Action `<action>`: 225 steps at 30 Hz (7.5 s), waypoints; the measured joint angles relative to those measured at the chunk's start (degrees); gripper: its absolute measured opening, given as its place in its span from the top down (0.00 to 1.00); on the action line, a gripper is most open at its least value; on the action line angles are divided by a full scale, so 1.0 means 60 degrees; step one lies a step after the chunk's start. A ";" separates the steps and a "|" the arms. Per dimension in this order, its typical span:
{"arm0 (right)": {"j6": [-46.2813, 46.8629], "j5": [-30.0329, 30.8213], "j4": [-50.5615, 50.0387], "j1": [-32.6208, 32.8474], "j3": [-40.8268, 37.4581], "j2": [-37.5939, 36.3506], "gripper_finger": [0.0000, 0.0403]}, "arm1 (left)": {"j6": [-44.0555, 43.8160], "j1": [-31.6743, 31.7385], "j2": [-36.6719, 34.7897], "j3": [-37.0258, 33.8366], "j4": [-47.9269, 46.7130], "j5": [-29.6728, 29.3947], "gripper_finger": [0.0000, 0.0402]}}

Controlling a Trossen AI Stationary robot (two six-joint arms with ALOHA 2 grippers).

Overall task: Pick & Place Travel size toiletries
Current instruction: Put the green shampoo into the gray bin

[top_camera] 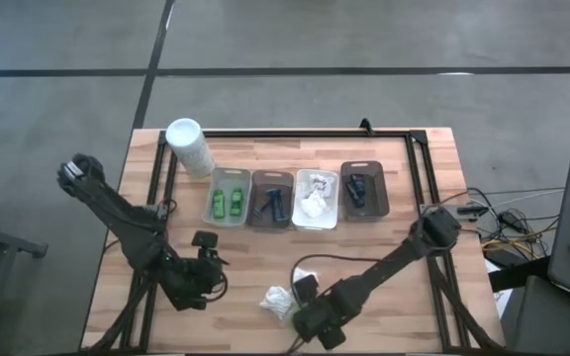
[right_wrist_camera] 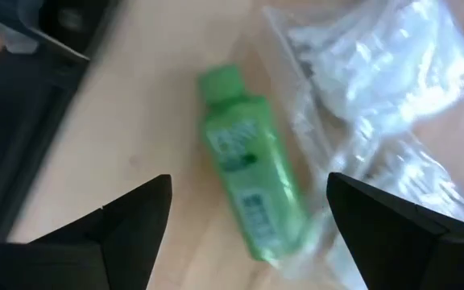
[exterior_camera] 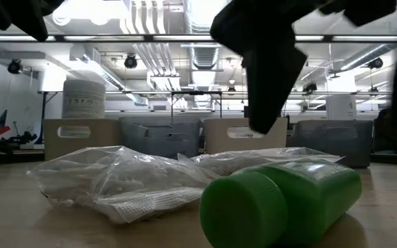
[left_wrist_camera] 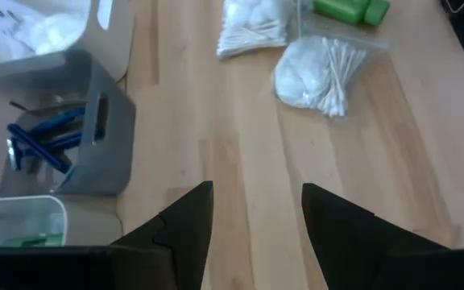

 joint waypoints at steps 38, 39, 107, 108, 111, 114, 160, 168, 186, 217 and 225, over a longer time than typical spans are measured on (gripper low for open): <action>0.0910 -0.1124 -0.0776 -0.0387 0.0425 0.1073 0.33 | -0.0577 -0.0015 -0.2728 -0.2365 0.0369 -0.0744 0.52; 0.0951 -0.1116 -0.0785 -0.0386 0.0418 0.1048 0.36 | -0.0605 -0.0015 -0.2728 -0.2365 0.0375 -0.0744 0.51; 0.7001 -0.0893 -0.0459 -0.2259 -0.0178 -0.3590 0.63 | 1.4650 0.2772 0.0456 -0.0522 0.7972 0.1099 0.36; 0.6997 -0.0896 -0.0459 -0.2259 -0.0175 -0.3590 0.63 | 1.4653 0.2802 0.0516 -0.0522 0.8037 0.1099 0.37; 0.6994 -0.0896 -0.0422 -0.2259 -0.0175 -0.3590 0.64 | 1.4648 0.2896 0.0694 -0.0467 0.8117 0.1117 0.39; 0.7010 -0.0900 -0.0426 -0.2259 -0.0175 -0.3590 0.63 | 1.4650 0.2997 0.0776 -0.0355 0.8137 0.1124 0.41; 0.7128 -0.0718 -0.0274 -0.2319 -0.0189 -0.3670 0.34 | 1.4680 0.3114 0.0894 -0.0132 0.7929 0.0255 0.74; 0.7321 0.0329 -0.0924 -0.2208 -0.0193 -0.4359 0.19 | 1.2898 0.3142 0.0521 -0.0175 0.5834 -0.1111 0.74; 0.8727 0.4618 -0.3312 -0.1403 -0.0218 -0.5679 0.17 | 0.7021 0.7235 -0.1391 -0.0012 -0.4894 0.2212 0.75; 0.9270 0.4255 -0.3110 -0.1296 -0.0925 -0.5640 0.14 | 1.0854 1.0138 0.4197 0.2498 -0.4850 0.1815 0.62; 0.9235 0.4269 -0.3102 -0.1126 -0.0938 -0.5640 0.19 | 1.0411 1.0138 0.3874 0.2498 -0.4681 0.1100 0.44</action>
